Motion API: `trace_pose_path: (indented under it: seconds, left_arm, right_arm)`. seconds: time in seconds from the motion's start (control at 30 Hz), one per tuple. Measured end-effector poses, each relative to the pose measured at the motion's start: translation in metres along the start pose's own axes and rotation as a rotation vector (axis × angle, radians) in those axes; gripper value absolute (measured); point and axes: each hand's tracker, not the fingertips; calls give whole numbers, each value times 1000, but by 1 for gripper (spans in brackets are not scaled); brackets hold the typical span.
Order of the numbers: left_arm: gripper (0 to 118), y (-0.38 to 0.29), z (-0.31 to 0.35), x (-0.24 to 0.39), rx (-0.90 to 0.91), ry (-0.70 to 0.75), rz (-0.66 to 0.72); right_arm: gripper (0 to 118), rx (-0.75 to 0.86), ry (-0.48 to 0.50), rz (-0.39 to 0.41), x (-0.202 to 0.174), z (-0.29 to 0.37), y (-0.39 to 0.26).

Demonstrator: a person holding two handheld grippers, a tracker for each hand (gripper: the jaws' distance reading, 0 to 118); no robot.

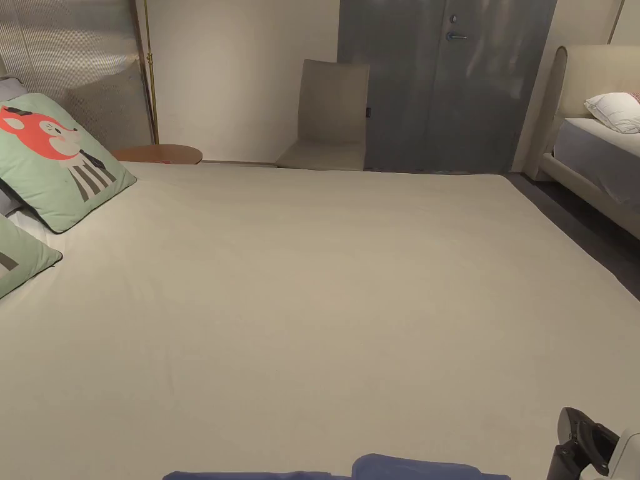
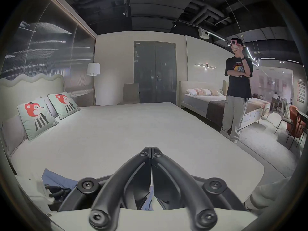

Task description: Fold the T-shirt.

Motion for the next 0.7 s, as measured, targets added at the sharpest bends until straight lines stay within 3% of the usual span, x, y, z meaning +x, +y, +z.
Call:
trace_pose_path:
  seconds: [0.23, 0.33, 0.47, 0.7]
  left_arm:
    - [1, 5, -2, 11, -1, -4, 28]
    - [1, 10, 6, 3, 0, -120, 95]
    - [1, 24, 27, -22, 4, -419, 294]
    - [1, 29, 61, -146, 118, -545, 657]
  right_arm:
    - [0, 6, -14, -1, 4, 1, 1]
    - [0, 5, -13, -8, 2, 0, 1]
    - [0, 5, -5, -9, -2, -2, 2]
    - [0, 10, 10, -3, -8, -2, 5]
